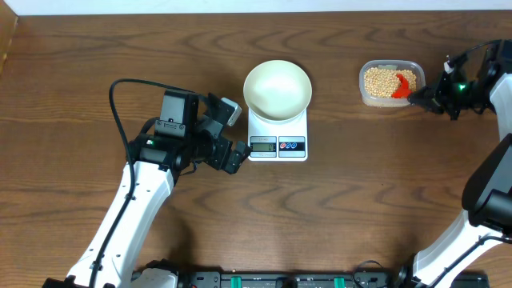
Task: Scoop item into bowl and weigh 50g on scale
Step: 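Drag the scoop through the soybeans with the right gripper to fill it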
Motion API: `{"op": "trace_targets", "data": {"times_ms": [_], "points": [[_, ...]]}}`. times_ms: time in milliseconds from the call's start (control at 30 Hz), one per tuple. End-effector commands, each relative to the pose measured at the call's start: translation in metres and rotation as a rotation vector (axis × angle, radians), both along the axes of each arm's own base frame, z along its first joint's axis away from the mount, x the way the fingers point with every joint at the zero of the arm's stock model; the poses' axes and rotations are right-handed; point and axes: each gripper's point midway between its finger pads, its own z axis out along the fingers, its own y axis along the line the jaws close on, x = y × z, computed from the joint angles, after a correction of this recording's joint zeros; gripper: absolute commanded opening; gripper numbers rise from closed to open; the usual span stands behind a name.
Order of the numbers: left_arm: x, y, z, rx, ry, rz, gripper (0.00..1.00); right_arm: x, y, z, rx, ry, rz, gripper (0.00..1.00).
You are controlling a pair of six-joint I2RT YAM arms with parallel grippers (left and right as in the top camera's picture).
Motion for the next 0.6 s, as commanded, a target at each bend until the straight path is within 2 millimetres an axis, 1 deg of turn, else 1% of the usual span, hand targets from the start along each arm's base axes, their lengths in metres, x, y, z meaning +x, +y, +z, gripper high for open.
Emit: {"op": "trace_targets", "data": {"times_ms": [0, 167, 267, 433, 567], "points": [[0.0, 0.001, -0.002, 0.008, 0.002, -0.002, 0.99, 0.0, 0.005, -0.002, 0.06, 0.015, -0.01, 0.01], [0.0, 0.001, -0.002, 0.008, 0.002, -0.002, 1.0, 0.005, 0.001, -0.006, 0.041, -0.028, 0.022, 0.01], [0.0, 0.001, -0.002, 0.008, 0.002, -0.003, 0.99, 0.004, -0.001, -0.015, 0.046, -0.041, 0.052, 0.01], [0.0, 0.001, -0.002, 0.008, 0.002, -0.003, 1.0, 0.005, 0.004, -0.033, 0.076, -0.071, 0.127, 0.01], [0.0, 0.001, -0.002, 0.008, 0.002, -0.002, 1.0, 0.006, 0.005, -0.042, 0.073, -0.103, 0.174, 0.01]]}}
